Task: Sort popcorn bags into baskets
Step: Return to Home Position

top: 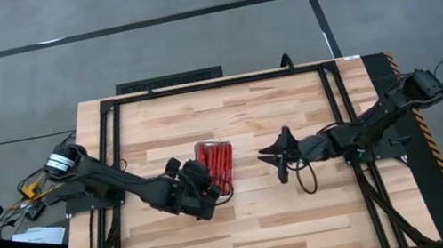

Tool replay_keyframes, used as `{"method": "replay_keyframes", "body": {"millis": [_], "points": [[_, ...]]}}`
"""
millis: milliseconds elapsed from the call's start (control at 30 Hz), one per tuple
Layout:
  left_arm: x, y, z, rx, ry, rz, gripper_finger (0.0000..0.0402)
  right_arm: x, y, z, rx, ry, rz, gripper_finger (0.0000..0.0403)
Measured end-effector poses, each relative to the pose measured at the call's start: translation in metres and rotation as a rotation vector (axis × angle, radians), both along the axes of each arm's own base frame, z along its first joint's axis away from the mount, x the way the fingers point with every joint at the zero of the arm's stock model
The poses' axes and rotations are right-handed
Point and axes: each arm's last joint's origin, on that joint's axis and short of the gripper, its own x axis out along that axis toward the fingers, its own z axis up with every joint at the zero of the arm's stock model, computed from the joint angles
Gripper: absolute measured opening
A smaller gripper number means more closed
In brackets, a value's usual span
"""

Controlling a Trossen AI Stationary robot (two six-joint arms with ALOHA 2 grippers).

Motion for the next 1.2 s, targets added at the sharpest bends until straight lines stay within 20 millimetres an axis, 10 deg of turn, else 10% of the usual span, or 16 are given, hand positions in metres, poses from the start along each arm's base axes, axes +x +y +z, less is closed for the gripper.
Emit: {"method": "replay_keyframes", "body": {"millis": [200, 467, 733, 1200], "points": [[-0.031, 0.003, 0.021, 0.103, 0.021, 0.048, 0.0129, 0.011, -0.011, -0.017, -0.014, 0.043, -0.035, 0.0122], [-0.078, 0.006, -0.032, -0.01, 0.125, 0.167, 0.0129, 0.038, -0.019, -0.055, 0.054, -0.017, 0.067, 0.0119], [-0.084, 0.011, -0.084, -0.147, 0.024, 0.106, 0.0129, 0.072, -0.028, -0.081, 0.081, 0.016, 0.11, 0.0117], [-0.067, 0.008, -0.086, -0.159, -0.069, -0.012, 0.013, 0.092, -0.036, -0.086, 0.058, 0.066, 0.173, 0.0117]]}}
